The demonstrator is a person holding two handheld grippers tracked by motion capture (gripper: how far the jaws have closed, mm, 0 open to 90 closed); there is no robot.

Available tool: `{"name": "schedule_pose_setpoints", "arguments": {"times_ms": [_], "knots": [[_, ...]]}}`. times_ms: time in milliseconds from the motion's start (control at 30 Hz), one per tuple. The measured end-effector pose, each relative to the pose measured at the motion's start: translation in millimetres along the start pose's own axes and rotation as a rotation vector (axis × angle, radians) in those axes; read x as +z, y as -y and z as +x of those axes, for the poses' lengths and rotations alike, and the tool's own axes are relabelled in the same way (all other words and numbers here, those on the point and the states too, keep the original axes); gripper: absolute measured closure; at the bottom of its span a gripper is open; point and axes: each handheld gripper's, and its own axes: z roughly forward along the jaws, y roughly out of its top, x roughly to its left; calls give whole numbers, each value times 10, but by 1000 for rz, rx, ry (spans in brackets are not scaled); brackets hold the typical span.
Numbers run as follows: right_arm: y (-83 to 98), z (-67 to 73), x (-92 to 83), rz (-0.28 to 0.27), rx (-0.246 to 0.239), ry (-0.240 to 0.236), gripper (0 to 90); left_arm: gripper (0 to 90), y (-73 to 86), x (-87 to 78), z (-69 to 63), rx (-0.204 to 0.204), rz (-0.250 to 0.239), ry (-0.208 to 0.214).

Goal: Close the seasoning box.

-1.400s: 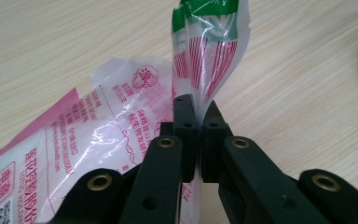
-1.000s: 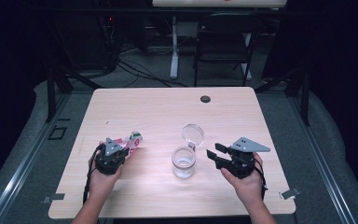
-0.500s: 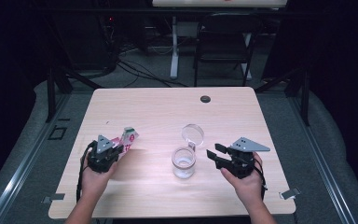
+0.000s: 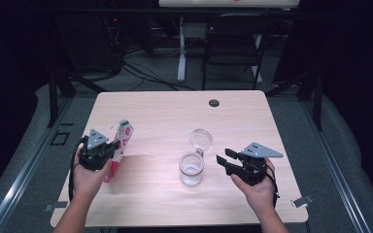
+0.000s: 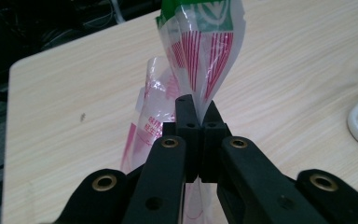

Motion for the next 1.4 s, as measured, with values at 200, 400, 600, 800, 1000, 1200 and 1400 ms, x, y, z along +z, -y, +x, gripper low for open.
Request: {"name": "schedule_pose_setpoints", "arguments": {"times_ms": [200, 400, 600, 800, 1000, 1200, 1400], "knots": [[-4, -9, -16, -5, 3, 2, 554, 900, -189, -91, 136, -9, -7, -9], [-14, -12, -36, -18, 4, 2, 555, 900, -308, -129, 143, -29, -32, 36], [-13, -16, -36, -17, 5, 5, 555, 899, -389, -111, 6, -2, -43, 68], [-12, -18, -38, -18, 7, 2, 555, 900, -453, -63, -140, 12, -47, 126], [-10, -20, -44, -22, 11, 5, 555, 900, -526, 9, -358, 48, -44, 187], [-5, -29, -51, -22, 13, 4, 555, 900, -608, 71, -549, 85, -40, 229], [-4, -33, -60, -22, 11, 5, 558, 900, -642, 143, -719, 111, -40, 276]]}}
